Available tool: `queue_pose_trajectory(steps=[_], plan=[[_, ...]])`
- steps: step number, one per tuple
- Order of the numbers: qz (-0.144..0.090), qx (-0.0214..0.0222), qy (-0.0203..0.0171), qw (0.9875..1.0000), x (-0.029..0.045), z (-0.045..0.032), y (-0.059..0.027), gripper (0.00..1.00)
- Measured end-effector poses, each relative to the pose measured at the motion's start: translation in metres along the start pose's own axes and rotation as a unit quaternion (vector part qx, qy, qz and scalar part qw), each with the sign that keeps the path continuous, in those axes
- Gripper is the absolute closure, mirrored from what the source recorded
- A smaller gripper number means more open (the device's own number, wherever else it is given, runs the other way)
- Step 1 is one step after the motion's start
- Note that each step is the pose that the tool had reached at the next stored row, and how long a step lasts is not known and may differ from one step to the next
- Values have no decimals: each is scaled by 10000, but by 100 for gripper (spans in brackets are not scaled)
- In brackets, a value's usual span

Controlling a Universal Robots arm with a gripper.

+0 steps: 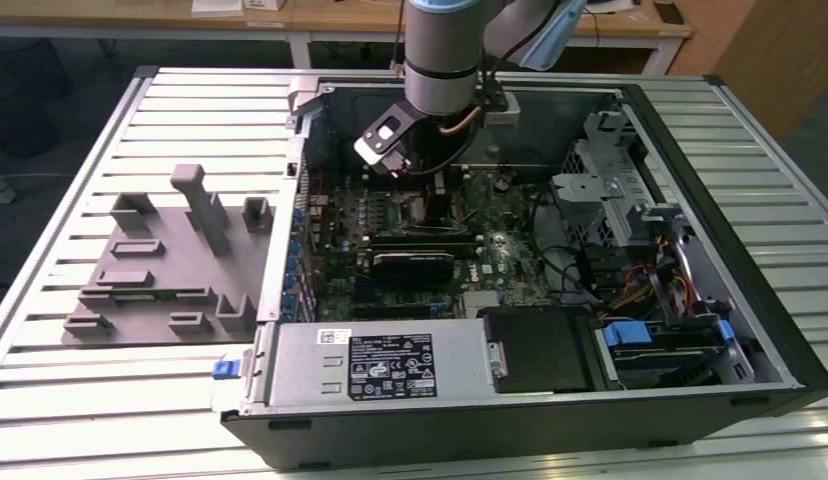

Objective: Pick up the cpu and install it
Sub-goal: 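Place the cpu into insertion slot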

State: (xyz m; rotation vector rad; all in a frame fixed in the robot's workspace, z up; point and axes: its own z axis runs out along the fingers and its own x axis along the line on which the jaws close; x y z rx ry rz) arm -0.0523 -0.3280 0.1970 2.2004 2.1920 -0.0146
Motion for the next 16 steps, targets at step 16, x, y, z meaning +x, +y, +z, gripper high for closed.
queue_pose_trajectory(steps=[16], plan=[[0, 1, 0, 10000, 36, 54, -3, 46]])
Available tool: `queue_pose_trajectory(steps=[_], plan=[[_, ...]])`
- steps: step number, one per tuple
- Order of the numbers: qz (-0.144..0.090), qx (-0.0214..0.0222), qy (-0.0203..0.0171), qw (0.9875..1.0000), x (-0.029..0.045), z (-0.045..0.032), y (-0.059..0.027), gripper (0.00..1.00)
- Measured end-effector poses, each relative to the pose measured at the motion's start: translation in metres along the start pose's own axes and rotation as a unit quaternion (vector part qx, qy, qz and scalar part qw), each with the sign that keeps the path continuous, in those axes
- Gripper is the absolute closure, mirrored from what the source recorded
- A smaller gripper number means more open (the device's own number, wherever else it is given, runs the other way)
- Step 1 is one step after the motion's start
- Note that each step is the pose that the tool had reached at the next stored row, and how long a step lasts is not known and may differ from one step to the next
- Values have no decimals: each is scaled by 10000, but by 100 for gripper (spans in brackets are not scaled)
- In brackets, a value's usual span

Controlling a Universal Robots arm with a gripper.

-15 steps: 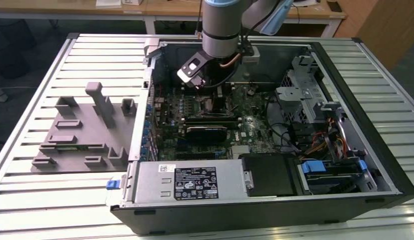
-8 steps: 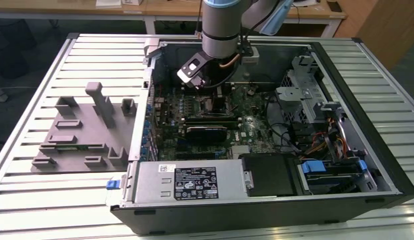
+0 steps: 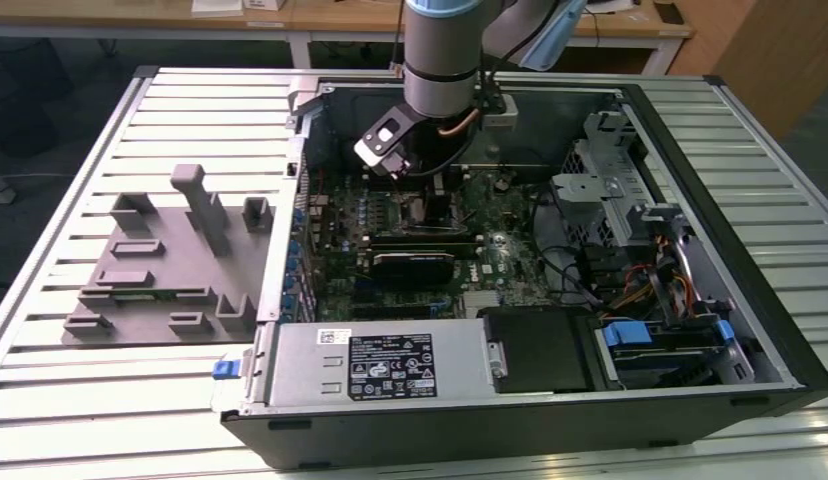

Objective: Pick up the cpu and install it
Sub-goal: 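Place the cpu into insertion slot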

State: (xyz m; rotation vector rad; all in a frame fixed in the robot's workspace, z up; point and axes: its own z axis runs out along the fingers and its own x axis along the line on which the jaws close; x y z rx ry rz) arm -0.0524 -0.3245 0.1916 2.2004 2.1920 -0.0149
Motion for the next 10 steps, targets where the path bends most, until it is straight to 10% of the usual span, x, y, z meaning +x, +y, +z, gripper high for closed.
queue_pose_trajectory(steps=[10], plan=[[0, -2, 2, 10000, 1, 12, 0, 46]])
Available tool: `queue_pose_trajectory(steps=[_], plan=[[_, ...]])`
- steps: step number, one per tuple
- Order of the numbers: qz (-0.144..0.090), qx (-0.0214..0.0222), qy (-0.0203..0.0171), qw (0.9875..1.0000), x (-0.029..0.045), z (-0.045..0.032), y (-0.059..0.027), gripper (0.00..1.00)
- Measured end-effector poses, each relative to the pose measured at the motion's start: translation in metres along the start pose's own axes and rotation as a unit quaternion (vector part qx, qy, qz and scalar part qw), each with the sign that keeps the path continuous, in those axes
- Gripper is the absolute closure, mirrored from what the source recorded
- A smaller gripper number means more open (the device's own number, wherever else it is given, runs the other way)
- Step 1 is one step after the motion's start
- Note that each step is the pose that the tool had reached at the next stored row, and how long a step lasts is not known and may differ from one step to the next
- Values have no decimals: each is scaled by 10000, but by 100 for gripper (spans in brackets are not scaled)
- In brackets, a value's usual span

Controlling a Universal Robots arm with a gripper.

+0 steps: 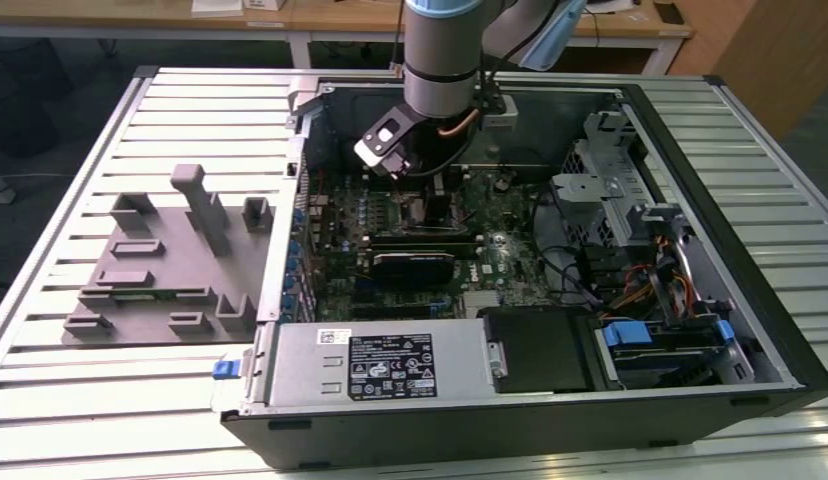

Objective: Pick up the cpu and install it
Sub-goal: 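Place the cpu into insertion slot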

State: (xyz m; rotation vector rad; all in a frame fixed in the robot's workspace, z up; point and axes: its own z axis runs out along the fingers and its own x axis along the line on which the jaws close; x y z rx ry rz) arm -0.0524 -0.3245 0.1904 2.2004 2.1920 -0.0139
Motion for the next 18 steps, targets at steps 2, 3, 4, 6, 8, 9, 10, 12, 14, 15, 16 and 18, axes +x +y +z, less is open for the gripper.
queue_pose_trajectory(steps=[2, 3, 4, 6, 8, 9, 10, 12, 14, 15, 16, 18], plan=[[0, -3, 5, 10000, 2, 4, 1, 45], [0, -1, 3, 10000, 1, 4, 1, 45], [0, 0, 1, 10000, 1, 3, 0, 39], [0, 2, -2, 10000, 0, 1, 0, 39], [0, 2, -3, 10000, -1, -4, -1, 39], [0, 2, -2, 10000, -1, -13, 0, 39], [0, 2, -2, 10000, -1, -28, 0, 39], [0, 1, -1, 10000, -3, -71, 1, 39], [0, 2, -2, 10000, -4, -120, 2, 39], [0, 2, -2, 10000, -5, -145, 2, 39], [0, 2, -2, 10000, -6, -165, 3, 39], [0, 2, -2, 10000, -7, -197, 3, 39]])
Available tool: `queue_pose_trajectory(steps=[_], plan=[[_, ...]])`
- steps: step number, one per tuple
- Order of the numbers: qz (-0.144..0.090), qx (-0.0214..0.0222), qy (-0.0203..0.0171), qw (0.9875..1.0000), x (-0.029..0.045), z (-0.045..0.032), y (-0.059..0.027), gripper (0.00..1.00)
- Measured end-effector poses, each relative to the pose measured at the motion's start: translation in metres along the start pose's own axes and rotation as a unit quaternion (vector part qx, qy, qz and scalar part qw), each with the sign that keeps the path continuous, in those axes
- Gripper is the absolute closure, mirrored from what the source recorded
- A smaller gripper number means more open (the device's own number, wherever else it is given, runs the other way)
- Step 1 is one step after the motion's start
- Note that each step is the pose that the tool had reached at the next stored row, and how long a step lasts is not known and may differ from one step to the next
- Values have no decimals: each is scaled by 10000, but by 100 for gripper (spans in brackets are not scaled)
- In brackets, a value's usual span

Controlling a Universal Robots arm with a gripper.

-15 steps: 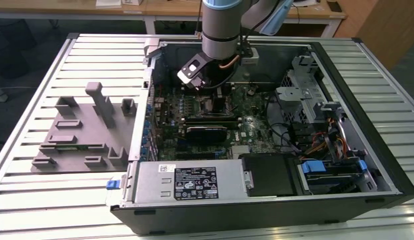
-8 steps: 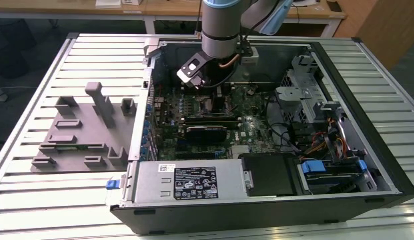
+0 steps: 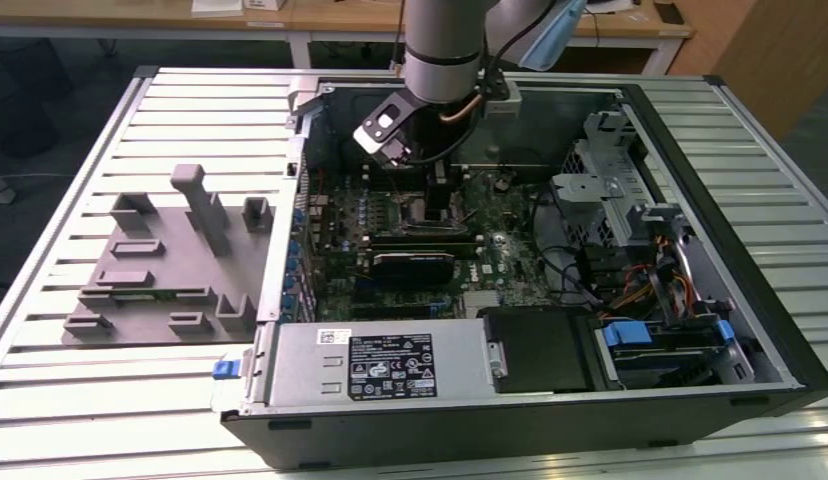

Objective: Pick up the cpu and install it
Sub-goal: 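Place the cpu into insertion slot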

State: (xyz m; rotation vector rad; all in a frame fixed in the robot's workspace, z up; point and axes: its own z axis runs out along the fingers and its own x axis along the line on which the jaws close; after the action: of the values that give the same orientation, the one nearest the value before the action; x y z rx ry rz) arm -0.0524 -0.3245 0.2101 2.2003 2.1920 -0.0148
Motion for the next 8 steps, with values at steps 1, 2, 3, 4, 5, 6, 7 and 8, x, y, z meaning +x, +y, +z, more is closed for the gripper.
queue_pose_trajectory(steps=[1, 2, 3, 4, 5, 6, 7, 8], plan=[[0, -1, 1, 10000, 0, -1, 0, 39], [0, -1, 2, 10000, 0, -3, 0, 39], [0, -1, 1, 10000, 0, -5, 0, 39], [0, 0, 0, 10000, 0, -7, 0, 39], [0, -1, 1, 10000, 0, -8, 0, 39], [0, 0, 1, 10000, 0, -10, 0, 39], [0, 0, 1, 10000, 0, -12, 0, 39], [0, 0, 0, 10000, 0, -14, 0, 39]])
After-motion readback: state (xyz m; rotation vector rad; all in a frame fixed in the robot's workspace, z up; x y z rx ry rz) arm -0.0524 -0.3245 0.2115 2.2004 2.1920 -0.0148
